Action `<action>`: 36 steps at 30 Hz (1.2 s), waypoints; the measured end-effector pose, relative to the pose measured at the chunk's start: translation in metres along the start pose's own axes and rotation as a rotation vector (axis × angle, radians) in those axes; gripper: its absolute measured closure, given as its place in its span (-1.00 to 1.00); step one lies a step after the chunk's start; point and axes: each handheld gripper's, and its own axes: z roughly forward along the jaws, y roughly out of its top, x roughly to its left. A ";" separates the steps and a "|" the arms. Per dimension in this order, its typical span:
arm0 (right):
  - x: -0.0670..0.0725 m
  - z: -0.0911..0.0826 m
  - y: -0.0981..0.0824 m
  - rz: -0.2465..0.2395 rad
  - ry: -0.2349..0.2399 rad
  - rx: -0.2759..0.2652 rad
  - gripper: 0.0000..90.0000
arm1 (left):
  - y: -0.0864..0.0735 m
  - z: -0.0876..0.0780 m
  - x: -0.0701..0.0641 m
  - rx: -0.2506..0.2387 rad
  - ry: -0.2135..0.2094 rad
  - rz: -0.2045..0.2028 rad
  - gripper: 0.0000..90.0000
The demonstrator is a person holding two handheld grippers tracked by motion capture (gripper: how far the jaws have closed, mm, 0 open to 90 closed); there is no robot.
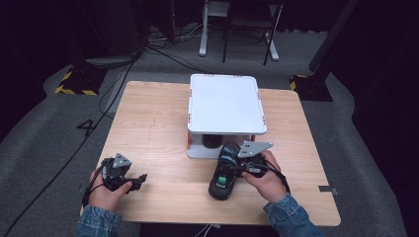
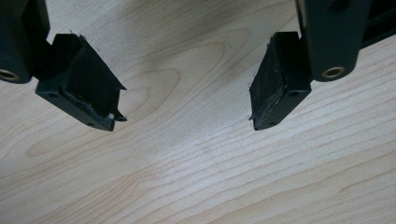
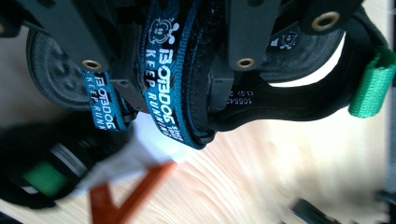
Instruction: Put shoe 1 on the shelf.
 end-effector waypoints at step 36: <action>0.018 -0.010 -0.030 0.208 0.056 -0.007 0.37 | 0.002 0.002 -0.003 0.003 -0.008 0.005 -0.45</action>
